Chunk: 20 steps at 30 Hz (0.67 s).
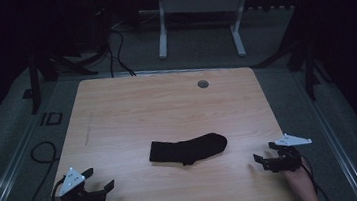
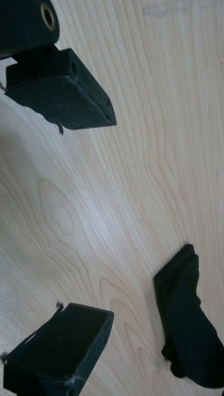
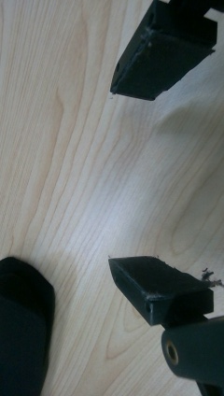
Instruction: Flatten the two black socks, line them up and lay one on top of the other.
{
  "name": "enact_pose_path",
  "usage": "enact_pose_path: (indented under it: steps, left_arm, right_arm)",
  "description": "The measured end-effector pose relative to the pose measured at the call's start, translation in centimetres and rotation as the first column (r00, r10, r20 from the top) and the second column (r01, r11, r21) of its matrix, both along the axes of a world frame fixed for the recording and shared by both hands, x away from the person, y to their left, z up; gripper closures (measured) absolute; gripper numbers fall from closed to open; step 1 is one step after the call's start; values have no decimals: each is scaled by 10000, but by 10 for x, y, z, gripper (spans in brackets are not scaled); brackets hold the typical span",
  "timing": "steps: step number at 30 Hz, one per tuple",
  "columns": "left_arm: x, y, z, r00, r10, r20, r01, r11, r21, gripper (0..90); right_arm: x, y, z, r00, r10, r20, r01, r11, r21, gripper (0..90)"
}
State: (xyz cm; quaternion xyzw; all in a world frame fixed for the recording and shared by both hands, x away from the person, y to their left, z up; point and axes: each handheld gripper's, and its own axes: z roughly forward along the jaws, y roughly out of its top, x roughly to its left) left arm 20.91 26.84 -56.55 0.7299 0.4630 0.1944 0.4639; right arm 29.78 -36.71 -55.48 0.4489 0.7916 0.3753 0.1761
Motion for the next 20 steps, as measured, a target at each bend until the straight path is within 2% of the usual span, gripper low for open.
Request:
enact_pose_path:
  steps: [1, 5, 10, 13, 16, 20]
  left_arm:
    - [0, 1, 0, 10000, 43, -56, -43, 9999, 98, 78]
    - [-1, 3, -1, 9999, 120, -57, -120, 9999, 52, 78]
    - [-3, 4, -2, 9999, 140, 88, -138, 9996, -246, 78]
    - [-5, 5, -4, 9993, 324, 159, -317, 9986, -414, 78]
    - [-5, 4, -5, 9995, 266, 150, -259, 9988, -415, 78]
    - [-6, 5, -5, 9992, 335, 239, -323, 9983, -485, 78]
  right_arm:
    - [-1, -1, 0, 10000, -58, -3, 58, 10000, 14, 135]
    - [-3, -6, 0, 9998, -203, 6, 203, 9998, 73, 135]
    - [-7, -13, 1, 9976, -635, 284, 634, 9980, 37, 136]
    - [-8, -15, 0, 9962, -774, 408, 774, 9970, 32, 137]
    - [-8, -14, 0, 9952, -824, 521, 820, 9966, 94, 137]
    - [-7, -12, -1, 9952, -827, 523, 833, 9965, -92, 137]
